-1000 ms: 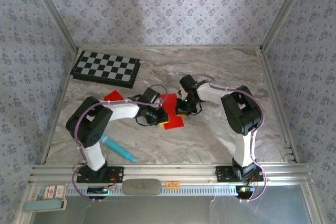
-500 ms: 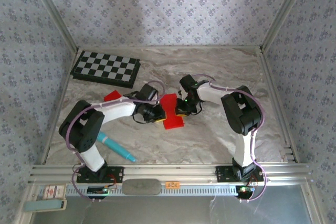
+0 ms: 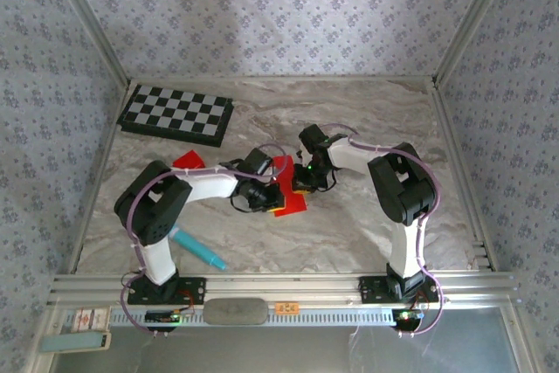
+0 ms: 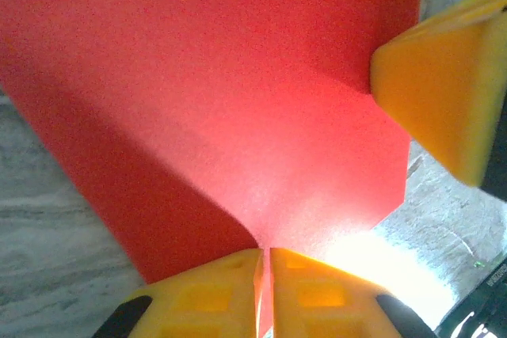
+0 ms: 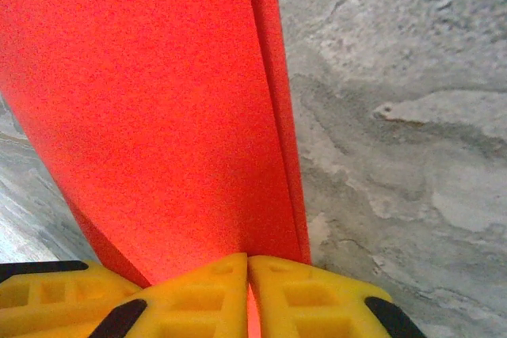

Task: Fold a paper plane with a square sheet of paper (pick it up from the middle)
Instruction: First fold the square sheet of paper in half at the center of the table.

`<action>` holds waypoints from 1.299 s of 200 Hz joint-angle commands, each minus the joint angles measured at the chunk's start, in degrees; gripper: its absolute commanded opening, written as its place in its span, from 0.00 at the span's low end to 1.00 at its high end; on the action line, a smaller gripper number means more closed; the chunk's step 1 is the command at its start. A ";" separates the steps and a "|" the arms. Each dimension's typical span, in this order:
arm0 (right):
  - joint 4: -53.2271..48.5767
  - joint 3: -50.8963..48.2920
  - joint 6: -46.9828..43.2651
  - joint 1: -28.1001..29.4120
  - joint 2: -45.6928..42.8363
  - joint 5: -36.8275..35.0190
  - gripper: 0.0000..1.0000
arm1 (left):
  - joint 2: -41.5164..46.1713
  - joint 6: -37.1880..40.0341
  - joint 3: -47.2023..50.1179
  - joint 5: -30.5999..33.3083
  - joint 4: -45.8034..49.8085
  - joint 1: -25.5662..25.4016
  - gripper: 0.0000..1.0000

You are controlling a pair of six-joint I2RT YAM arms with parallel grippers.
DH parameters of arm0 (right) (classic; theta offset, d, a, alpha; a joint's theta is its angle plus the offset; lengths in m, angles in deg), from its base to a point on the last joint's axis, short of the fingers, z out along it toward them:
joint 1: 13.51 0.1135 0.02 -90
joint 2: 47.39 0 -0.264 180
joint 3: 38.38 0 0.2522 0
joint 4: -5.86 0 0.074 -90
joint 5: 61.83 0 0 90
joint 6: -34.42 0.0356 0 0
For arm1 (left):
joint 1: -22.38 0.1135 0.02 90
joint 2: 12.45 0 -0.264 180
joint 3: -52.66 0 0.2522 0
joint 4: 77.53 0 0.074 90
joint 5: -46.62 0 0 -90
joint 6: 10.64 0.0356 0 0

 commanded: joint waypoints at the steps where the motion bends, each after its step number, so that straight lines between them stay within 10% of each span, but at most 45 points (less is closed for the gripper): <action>1: -1.78 -4.22 1.24 -0.40 6.81 -9.91 0.13 | 0.81 1.83 5.49 0.63 9.10 -0.54 0.12; 117: -1.58 -4.28 1.53 -0.55 6.43 -10.70 0.13 | 13.20 1.30 1.73 6.36 7.27 -0.44 0.12; 260: -2.61 -3.59 -0.03 -0.68 7.61 -12.35 0.13 | -1.00 0.05 2.46 10.56 0.06 4.82 0.11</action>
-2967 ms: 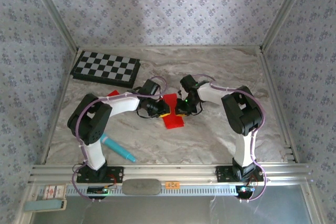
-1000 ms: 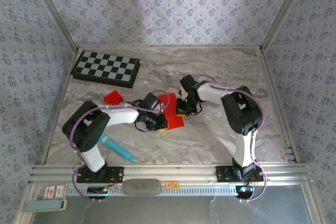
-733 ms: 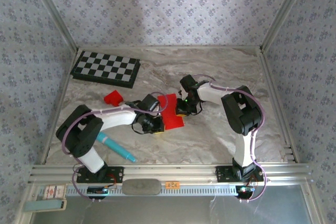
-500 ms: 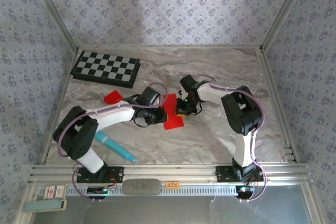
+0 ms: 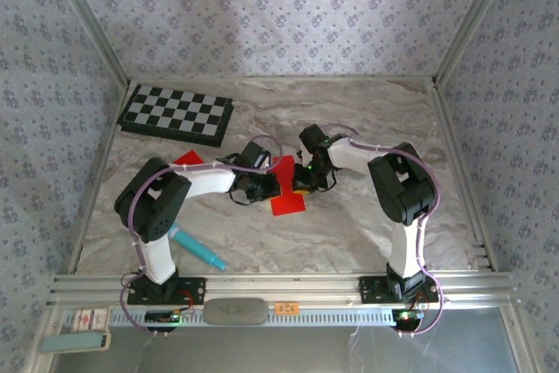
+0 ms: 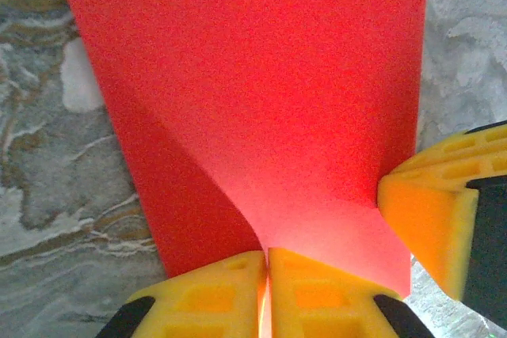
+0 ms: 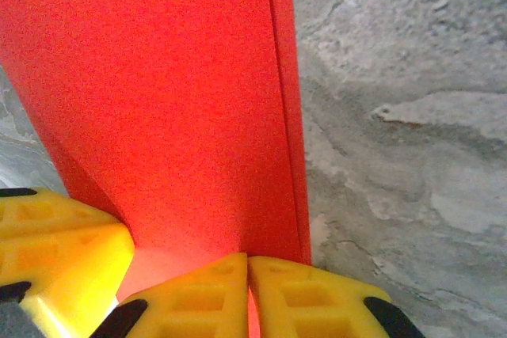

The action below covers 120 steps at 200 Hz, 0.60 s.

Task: Fold a paper plane with a square sheet of paper (pick it up from the middle)
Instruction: First fold the square sheet of paper in half at the center of the table.

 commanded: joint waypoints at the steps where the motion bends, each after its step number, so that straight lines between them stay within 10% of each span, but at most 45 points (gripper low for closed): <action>1: -2.86 -3.52 -0.38 -0.59 7.48 -12.63 0.13 | 0.36 0.62 4.18 4.63 3.86 1.59 0.11; 120: 4.29 -4.75 5.79 -0.39 -0.48 -2.47 0.13 | 10.15 -6.66 6.58 -4.88 -9.77 4.34 0.15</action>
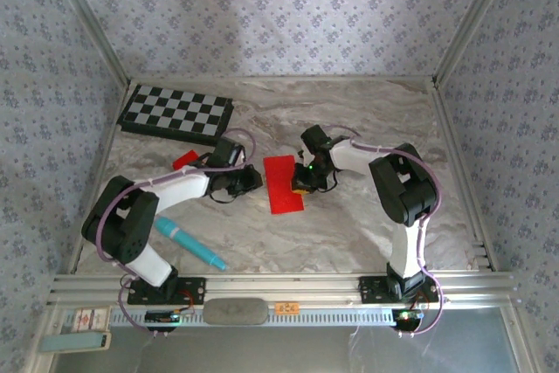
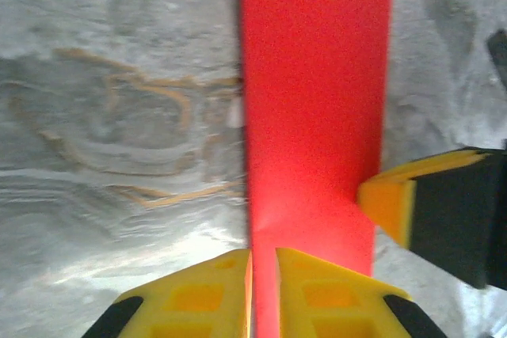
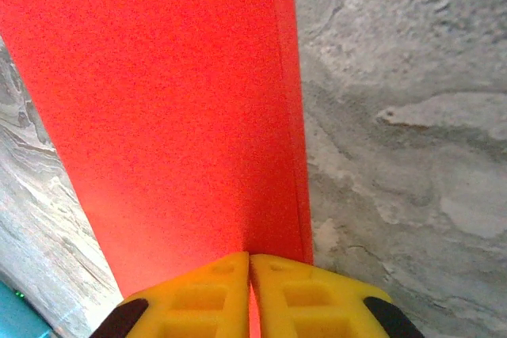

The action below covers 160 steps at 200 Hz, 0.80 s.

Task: Fold a paper plane with a square sheet of paper (pick it up from the middle)
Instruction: First fold the square sheet of paper in half at the center of the table.

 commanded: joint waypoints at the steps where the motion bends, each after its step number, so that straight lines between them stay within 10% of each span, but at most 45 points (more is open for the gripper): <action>1: 0.70 -2.66 2.66 -0.24 0.73 -4.37 0.13 | -2.86 -4.64 -1.02 -4.97 -7.76 -2.07 0.15; 83: 10.48 -8.75 5.07 -6.36 -14.36 -1.52 0.22 | -9.16 -5.77 -4.09 -4.00 -9.24 -4.56 0.14; 160: 11.36 -6.93 4.14 -2.49 -9.14 2.38 0.22 | -10.61 -4.88 -6.15 -1.57 -6.62 -4.11 0.14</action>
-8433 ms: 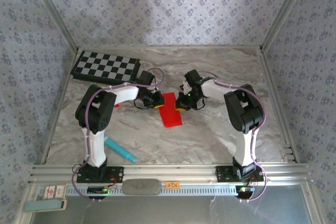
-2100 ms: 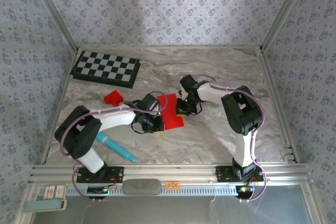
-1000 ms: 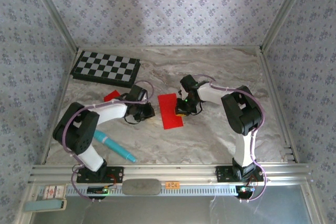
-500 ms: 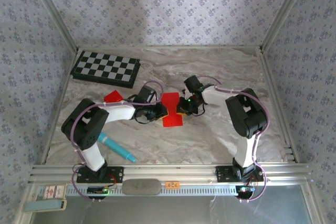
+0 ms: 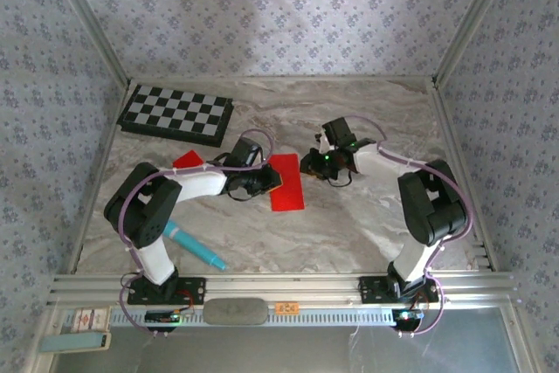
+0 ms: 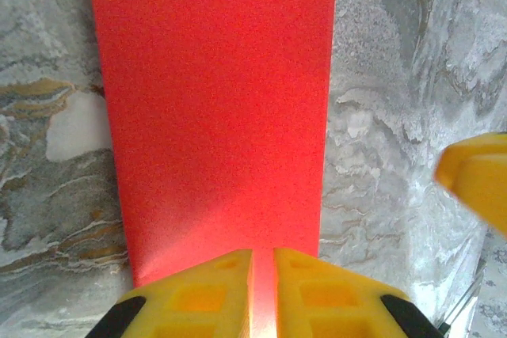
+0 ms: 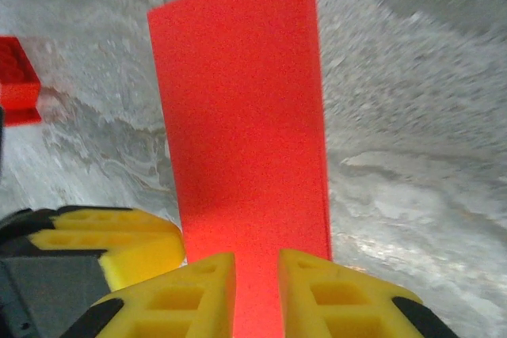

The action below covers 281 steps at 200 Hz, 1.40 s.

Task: Fold a paper plane with a square sheet of paper (pick it up from the middle)
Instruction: First fold the square sheet of paper in half at the center of the table.

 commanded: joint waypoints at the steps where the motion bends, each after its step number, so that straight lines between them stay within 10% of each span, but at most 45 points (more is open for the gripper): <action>1: -0.14 1.27 -0.27 2.21 3.08 1.84 0.22 | -1.78 0.51 -1.82 1.27 1.15 0.37 0.14; 281: -5.34 2.22 1.22 4.97 13.26 -6.70 0.14 | 2.22 5.54 4.01 0.67 6.39 -3.53 0.13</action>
